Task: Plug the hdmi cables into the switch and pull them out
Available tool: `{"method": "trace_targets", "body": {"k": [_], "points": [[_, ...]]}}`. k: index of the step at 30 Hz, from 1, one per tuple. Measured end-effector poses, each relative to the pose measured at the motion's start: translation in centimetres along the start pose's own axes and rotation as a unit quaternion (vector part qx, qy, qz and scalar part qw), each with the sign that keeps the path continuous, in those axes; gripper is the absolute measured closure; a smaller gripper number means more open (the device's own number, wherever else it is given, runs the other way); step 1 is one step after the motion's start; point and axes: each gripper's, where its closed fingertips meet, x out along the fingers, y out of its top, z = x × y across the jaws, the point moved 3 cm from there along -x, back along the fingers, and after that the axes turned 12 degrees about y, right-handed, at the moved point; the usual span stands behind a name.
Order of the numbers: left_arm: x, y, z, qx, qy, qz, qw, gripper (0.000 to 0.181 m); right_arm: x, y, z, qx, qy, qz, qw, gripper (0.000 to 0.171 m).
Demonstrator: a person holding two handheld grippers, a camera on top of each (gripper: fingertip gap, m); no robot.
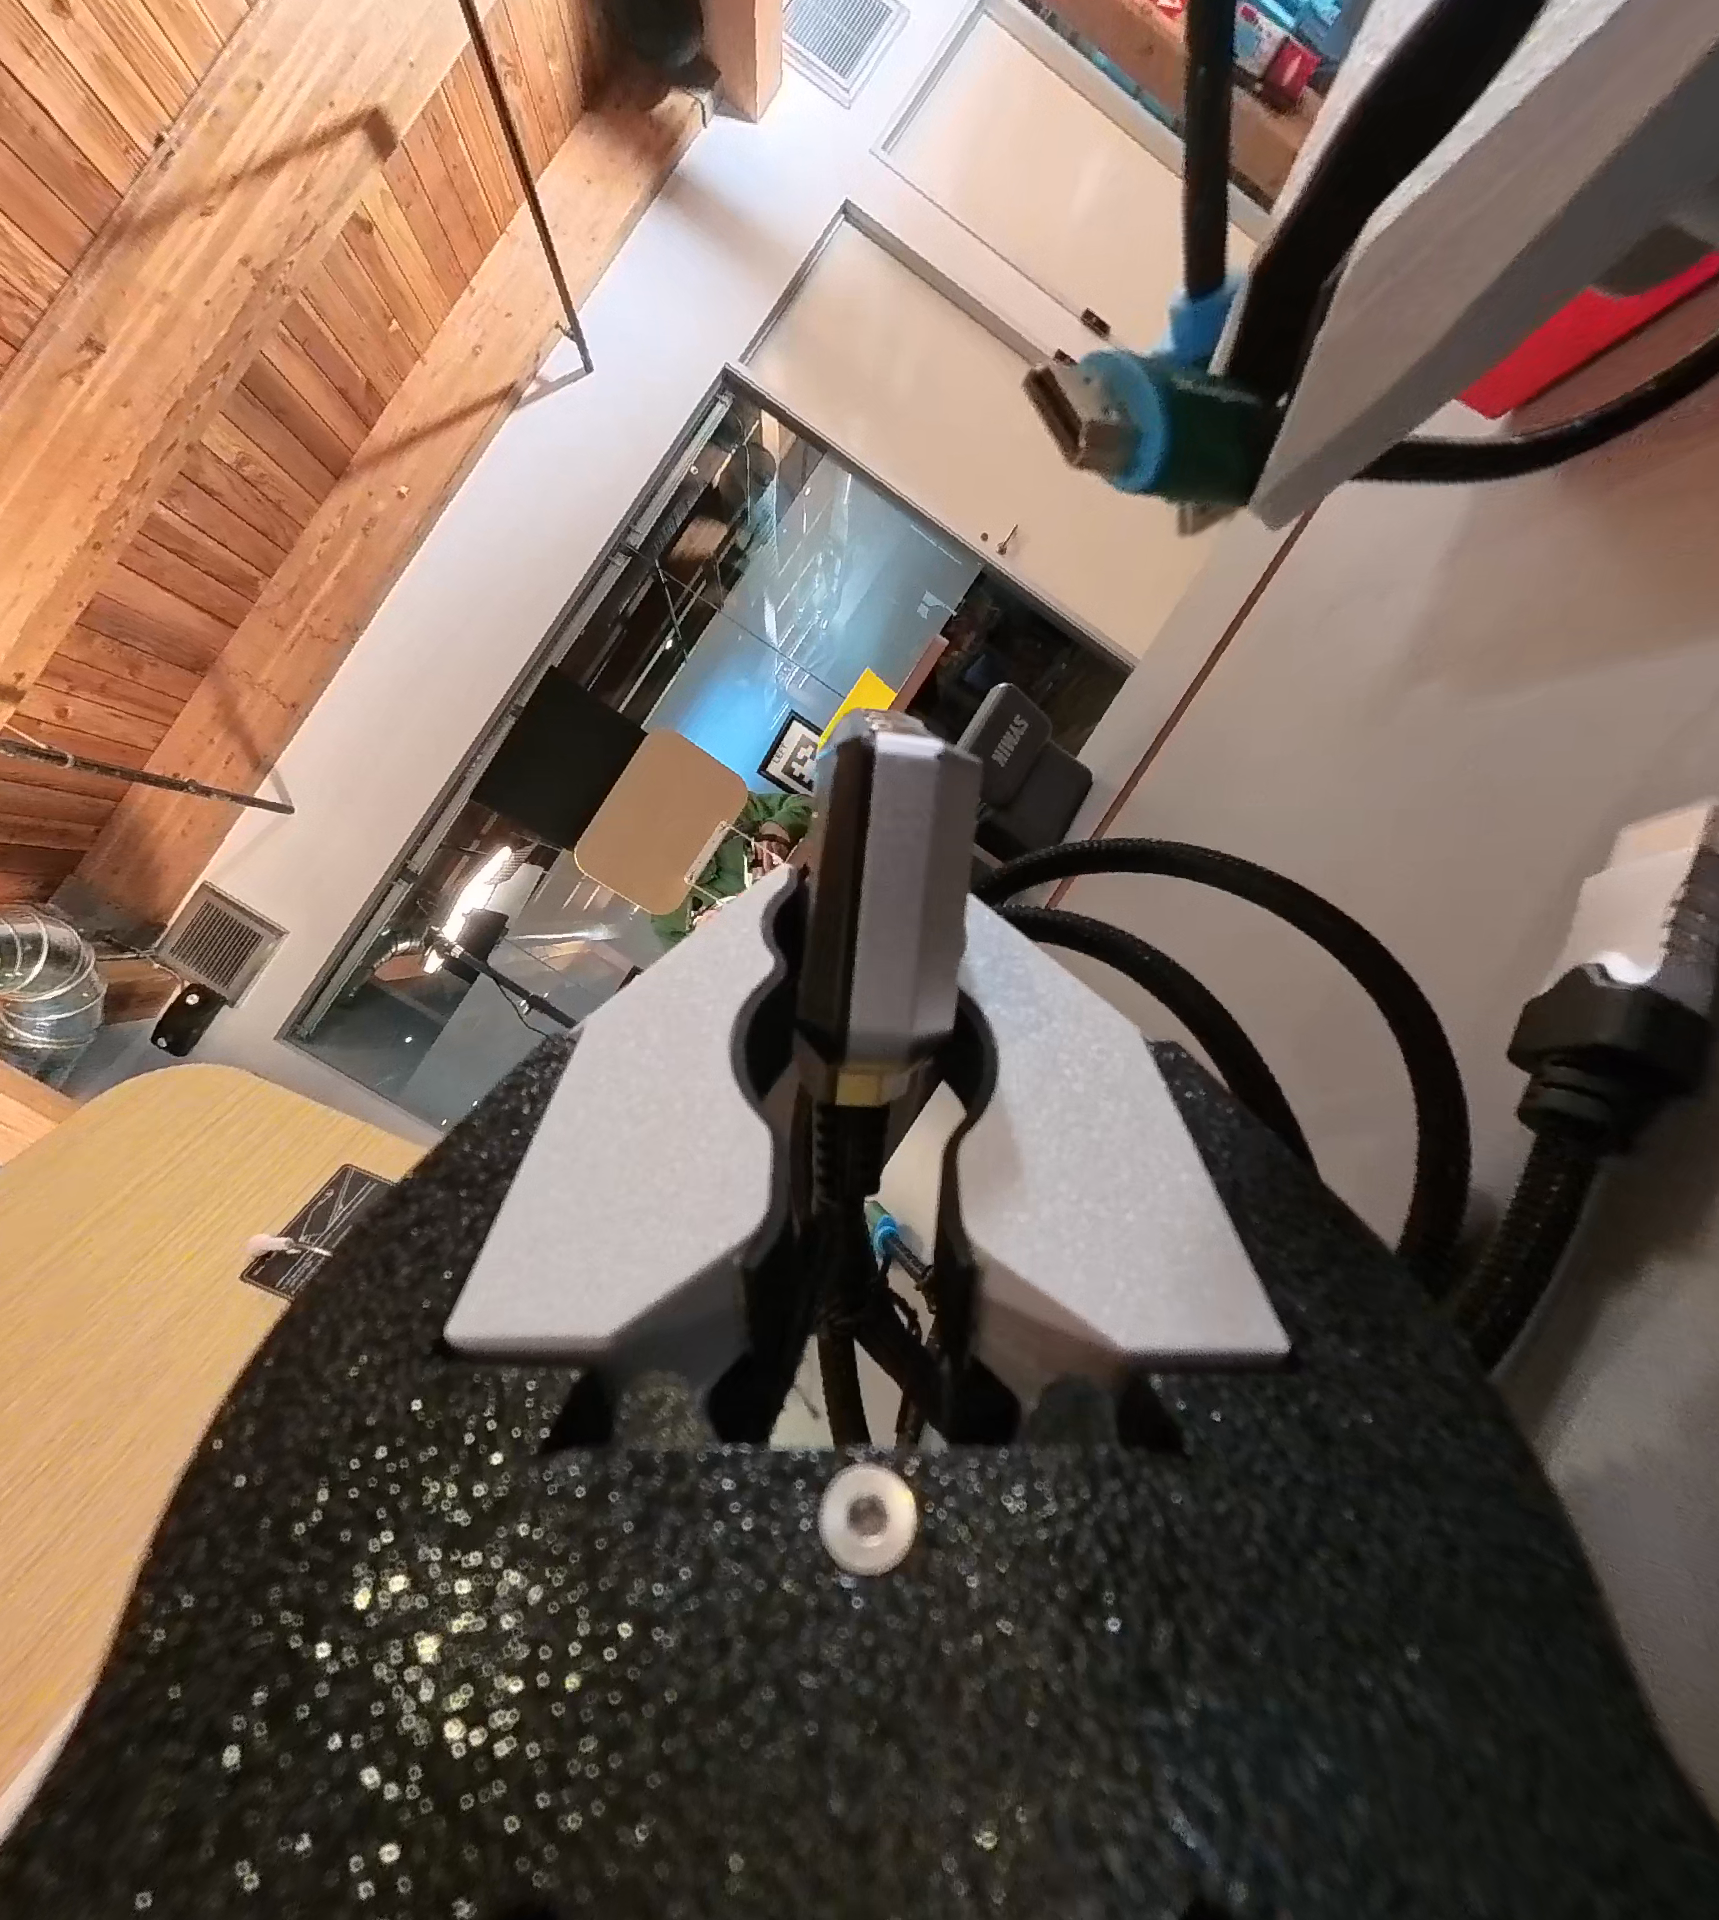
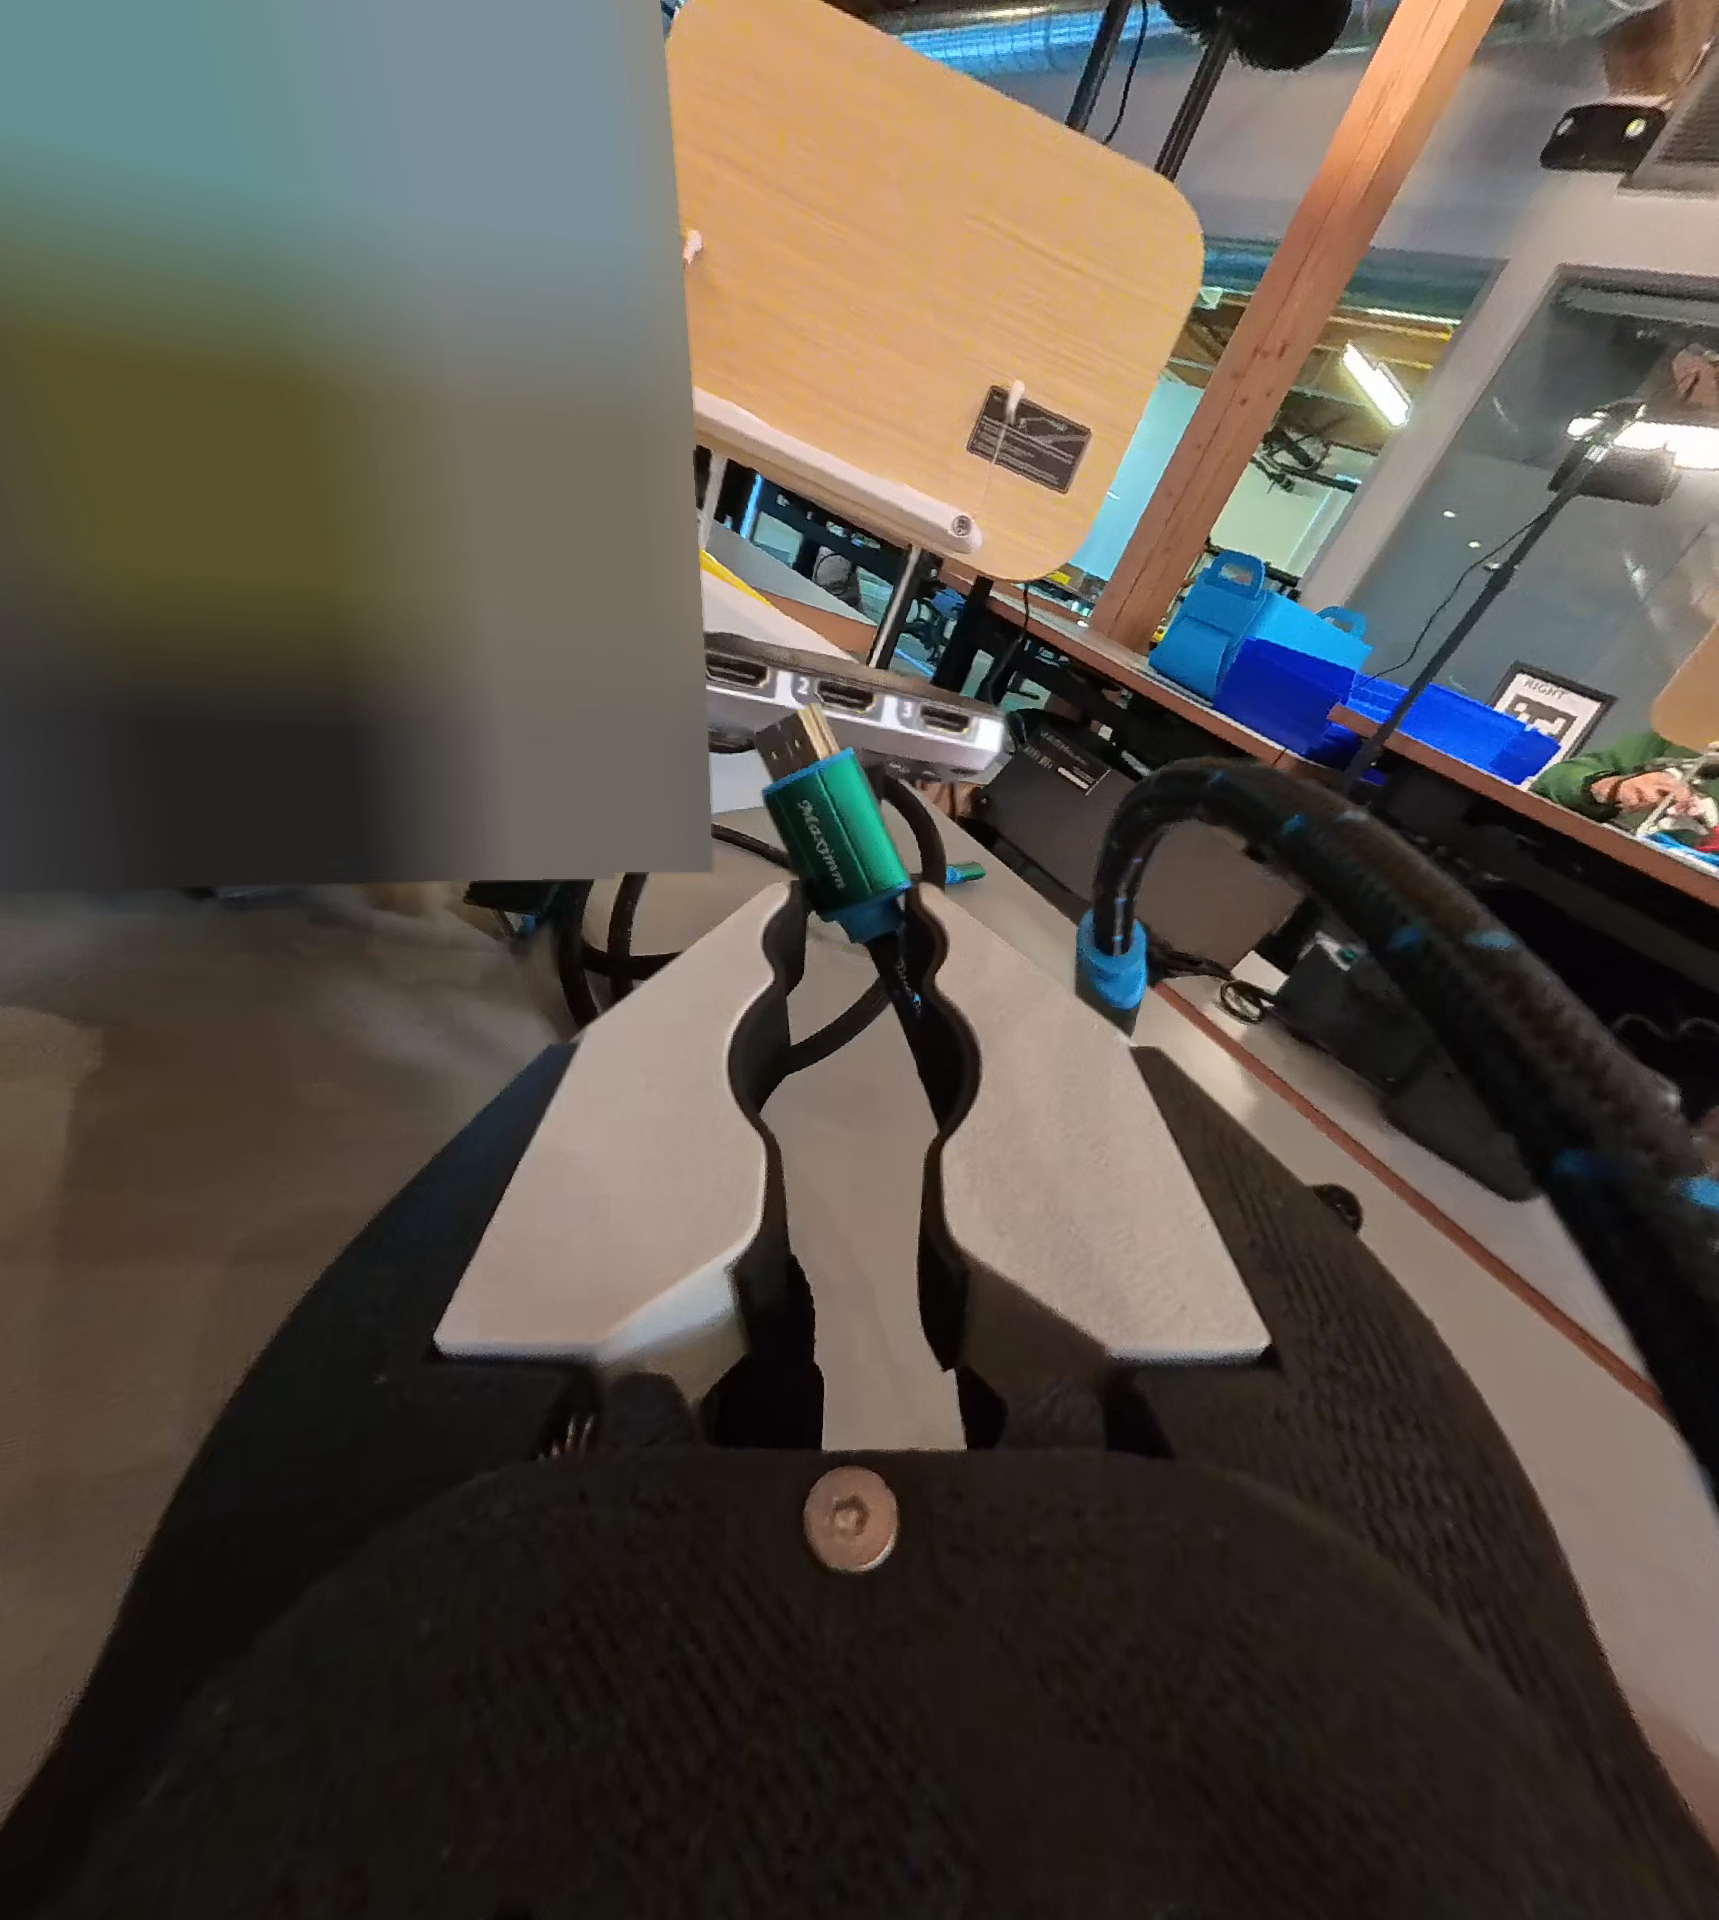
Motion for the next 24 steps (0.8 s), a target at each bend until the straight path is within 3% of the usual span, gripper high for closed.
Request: {"method": "trace_targets", "body": {"k": [9,24], "points": [[0.0,0.0,0.1,0.002,-0.001,0.0,1.0,0.161,-0.2,1.6,-0.1,-0.123,-0.067,-0.017,0.99,0.155],[-0.1,0.0,0.2,0.003,-0.006,0.0,1.0,0.161,0.4,1.1,-0.8,-0.16,-0.062,-0.045,0.984,0.154]]}}
